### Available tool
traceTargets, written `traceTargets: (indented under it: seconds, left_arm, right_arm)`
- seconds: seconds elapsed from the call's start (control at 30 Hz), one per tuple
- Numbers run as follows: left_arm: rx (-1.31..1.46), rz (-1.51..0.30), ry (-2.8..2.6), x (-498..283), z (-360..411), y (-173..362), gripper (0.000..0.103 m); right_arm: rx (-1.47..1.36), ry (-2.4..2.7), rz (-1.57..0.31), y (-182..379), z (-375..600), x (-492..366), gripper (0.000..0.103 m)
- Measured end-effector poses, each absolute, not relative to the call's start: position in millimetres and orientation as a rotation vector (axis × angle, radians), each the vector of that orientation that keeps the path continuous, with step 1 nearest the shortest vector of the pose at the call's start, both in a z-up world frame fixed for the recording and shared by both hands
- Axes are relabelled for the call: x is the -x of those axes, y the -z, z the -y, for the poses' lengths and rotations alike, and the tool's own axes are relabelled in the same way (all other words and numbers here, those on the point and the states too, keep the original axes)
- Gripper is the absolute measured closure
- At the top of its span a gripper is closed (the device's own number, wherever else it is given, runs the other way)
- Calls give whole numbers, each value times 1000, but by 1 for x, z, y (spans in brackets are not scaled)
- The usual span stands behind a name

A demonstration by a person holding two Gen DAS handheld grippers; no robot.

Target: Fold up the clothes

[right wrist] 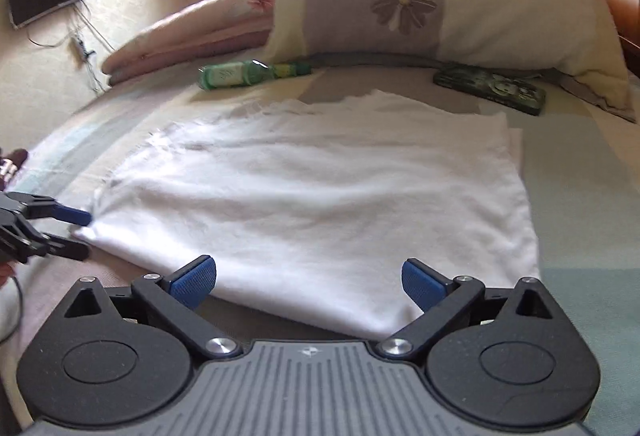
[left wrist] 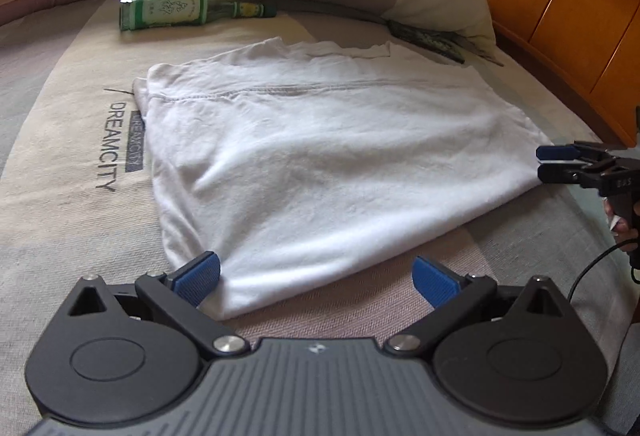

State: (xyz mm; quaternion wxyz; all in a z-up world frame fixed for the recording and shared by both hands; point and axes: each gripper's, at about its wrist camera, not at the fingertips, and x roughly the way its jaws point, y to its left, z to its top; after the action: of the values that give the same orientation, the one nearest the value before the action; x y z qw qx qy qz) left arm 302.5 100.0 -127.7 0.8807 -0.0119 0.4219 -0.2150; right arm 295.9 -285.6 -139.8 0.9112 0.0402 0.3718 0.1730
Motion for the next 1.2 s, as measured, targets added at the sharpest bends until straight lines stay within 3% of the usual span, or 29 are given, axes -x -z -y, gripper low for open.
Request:
traceTargets:
  seconds: [0.27, 0.47, 0.67, 0.8, 1.2]
  left_arm:
    - [-214, -809, 401, -288, -82, 97, 1]
    - [-729, -658, 389, -270, -5, 113, 1]
    - [-1130, -527, 330, -253, 32, 146, 1]
    - [-1191, -501, 323, -255, 41, 151, 1]
    - [-1352, -347, 386, -270, 86, 163, 0]
  right_arm:
    - [-59, -256, -767, 121, 319, -272, 0]
    - [354, -296, -687, 112, 264, -265, 0]
    - [885, -250, -599, 146, 218, -259, 0]
    - [1076, -247, -534, 165, 203, -256, 0]
    - [1131, -312, -395, 163, 157, -270, 0]
